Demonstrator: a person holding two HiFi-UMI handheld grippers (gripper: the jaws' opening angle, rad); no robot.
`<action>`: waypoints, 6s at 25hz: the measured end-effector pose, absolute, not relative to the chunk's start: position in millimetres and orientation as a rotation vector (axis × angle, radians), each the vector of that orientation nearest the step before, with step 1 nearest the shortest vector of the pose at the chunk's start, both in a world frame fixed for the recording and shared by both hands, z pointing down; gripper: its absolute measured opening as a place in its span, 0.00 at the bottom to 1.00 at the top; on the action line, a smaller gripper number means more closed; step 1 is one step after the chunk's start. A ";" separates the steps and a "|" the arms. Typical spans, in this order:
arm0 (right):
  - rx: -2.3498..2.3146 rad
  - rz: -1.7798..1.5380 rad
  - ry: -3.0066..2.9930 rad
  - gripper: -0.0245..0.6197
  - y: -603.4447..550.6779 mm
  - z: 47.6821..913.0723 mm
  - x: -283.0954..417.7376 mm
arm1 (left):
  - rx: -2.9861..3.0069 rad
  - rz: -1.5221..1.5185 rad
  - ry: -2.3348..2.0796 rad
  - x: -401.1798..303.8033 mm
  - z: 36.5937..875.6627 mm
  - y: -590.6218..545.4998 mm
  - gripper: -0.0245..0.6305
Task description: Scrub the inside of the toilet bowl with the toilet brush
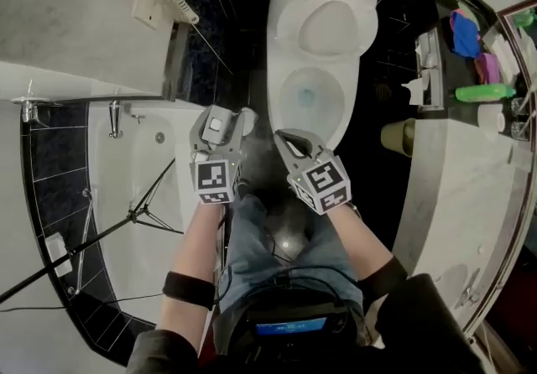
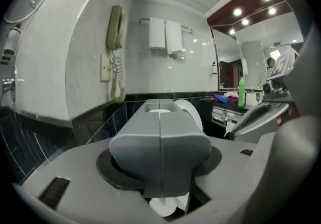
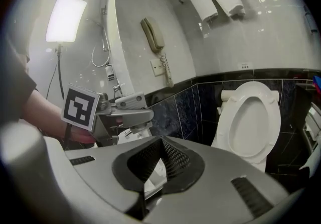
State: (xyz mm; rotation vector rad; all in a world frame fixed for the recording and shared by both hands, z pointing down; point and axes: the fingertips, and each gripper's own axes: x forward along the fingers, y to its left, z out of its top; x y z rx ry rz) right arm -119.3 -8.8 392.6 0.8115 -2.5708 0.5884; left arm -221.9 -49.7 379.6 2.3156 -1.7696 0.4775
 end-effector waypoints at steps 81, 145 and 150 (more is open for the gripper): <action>0.879 0.599 -2.549 0.05 -94.9 788.4 -145.1 | 2.057 0.598 -1.858 -262.4 895.7 -78.0 0.67; 1.426 0.639 -2.329 0.05 39.1 274.4 170.2 | 2.410 0.548 -1.495 -66.4 244.4 25.7 0.05; 1.424 0.632 -2.328 0.05 41.0 278.3 171.7 | 2.399 0.547 -1.496 -66.6 243.1 30.8 0.05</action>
